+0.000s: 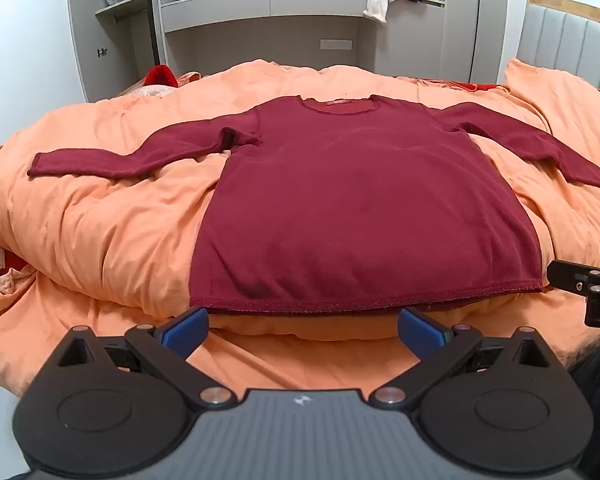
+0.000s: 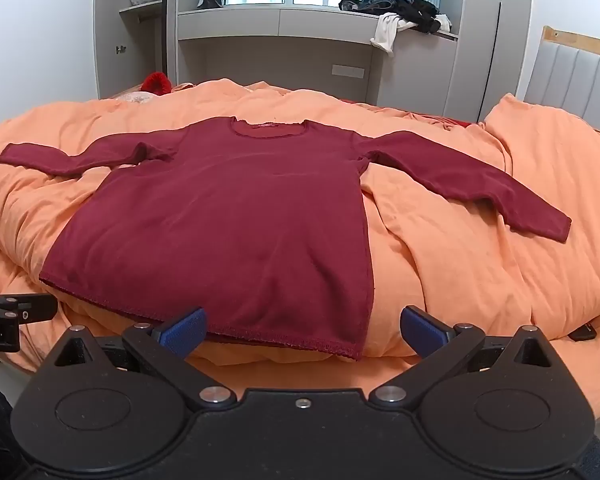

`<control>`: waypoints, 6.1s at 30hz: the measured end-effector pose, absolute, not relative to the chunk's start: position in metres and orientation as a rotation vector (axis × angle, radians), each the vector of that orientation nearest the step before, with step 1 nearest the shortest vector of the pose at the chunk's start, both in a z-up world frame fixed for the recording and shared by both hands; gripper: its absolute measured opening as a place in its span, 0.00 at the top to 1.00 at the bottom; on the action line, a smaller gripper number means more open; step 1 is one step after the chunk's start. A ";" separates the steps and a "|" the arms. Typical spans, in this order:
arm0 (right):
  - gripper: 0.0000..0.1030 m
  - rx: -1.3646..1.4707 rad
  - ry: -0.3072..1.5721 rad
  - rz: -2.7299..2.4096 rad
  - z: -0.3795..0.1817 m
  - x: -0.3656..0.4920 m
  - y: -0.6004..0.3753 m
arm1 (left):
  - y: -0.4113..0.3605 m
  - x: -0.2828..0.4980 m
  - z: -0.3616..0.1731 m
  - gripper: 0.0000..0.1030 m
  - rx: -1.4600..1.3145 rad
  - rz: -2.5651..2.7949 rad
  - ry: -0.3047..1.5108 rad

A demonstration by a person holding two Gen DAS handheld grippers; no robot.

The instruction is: Fold small clothes

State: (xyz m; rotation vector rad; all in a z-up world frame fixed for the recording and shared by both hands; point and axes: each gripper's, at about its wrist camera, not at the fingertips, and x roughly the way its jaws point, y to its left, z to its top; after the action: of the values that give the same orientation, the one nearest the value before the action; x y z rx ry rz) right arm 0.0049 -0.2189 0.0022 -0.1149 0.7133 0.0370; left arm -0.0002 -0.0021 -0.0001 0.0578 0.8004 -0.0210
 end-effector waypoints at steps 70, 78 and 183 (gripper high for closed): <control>0.00 -0.143 0.638 0.030 0.016 0.003 -0.220 | -0.011 0.006 0.009 0.00 0.048 -0.057 0.750; 0.00 -0.158 0.568 0.028 0.028 0.011 -0.237 | -0.017 0.023 0.021 0.00 0.042 -0.076 0.714; 0.24 -0.307 0.562 0.437 -0.004 0.364 -0.080 | 0.139 0.108 0.062 0.00 -0.178 0.449 0.553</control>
State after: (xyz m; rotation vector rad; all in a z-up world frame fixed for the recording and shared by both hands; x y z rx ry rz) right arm 0.3643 -0.0805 -0.0042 -0.3072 0.5621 0.4368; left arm 0.1077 0.1387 0.0618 -0.1782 0.5534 0.4491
